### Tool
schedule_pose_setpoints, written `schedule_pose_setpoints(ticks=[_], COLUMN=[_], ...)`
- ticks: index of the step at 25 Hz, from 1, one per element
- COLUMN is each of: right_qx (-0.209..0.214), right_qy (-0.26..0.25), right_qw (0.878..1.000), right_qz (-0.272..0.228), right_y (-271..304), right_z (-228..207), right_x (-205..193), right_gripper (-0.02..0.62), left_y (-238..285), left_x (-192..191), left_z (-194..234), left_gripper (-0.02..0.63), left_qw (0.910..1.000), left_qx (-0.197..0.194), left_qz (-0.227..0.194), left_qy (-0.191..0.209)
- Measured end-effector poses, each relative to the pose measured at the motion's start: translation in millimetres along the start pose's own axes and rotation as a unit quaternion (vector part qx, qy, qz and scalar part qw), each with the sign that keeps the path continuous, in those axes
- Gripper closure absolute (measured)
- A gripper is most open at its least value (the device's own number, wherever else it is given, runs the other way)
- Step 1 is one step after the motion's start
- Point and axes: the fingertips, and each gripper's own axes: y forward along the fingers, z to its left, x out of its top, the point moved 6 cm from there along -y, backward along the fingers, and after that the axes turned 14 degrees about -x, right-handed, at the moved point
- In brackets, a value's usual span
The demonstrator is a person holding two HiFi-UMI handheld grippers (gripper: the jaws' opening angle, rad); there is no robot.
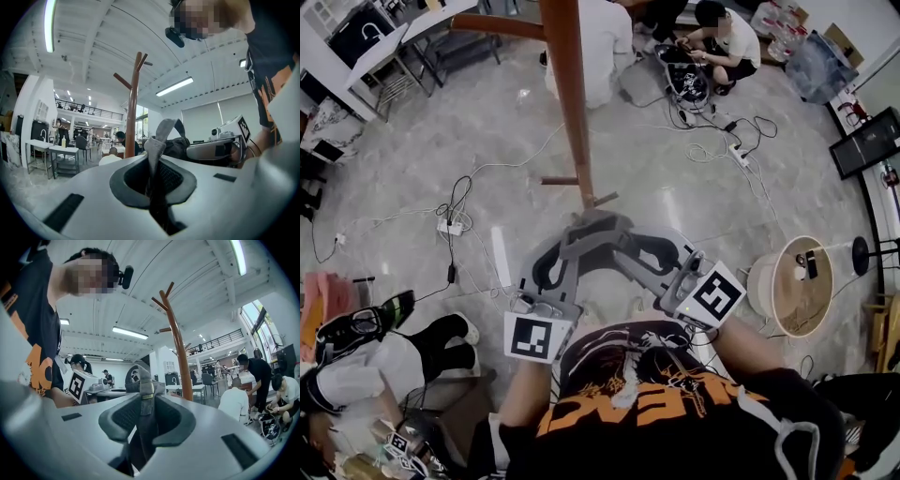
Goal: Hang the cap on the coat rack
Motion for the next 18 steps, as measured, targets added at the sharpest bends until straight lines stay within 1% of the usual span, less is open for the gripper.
schedule_pose_setpoints(ticks=[5, 7, 10, 13, 18], right_qx=[-0.008, -0.011, -0.016, -0.021, -0.028], right_qy=[-0.007, -0.005, 0.001, 0.007, 0.022], right_qw=[1.000, 1.000, 1.000, 0.999, 0.999], right_qz=[0.019, 0.019, 0.026, 0.031, 0.035], right_y=[-1, -1, 5, 19, 41], right_z=[-10, -13, -16, -23, -35], right_x=[-28, -35, -41, -43, -45], right_gripper=[0.497, 0.497, 0.497, 0.497, 0.497], left_y=[6, 8, 11, 16, 26], left_x=[-23, -33, -41, -41, -46], left_z=[6, 5, 10, 25, 51], left_gripper=[0.574, 0.574, 0.574, 0.574, 0.574], left_qw=[0.9999, 0.9999, 0.9999, 0.9999, 0.9998], left_qx=[-0.004, -0.005, -0.005, -0.007, -0.005], left_qz=[-0.010, -0.009, -0.007, -0.005, 0.017], left_qy=[0.012, 0.012, 0.011, 0.012, 0.013])
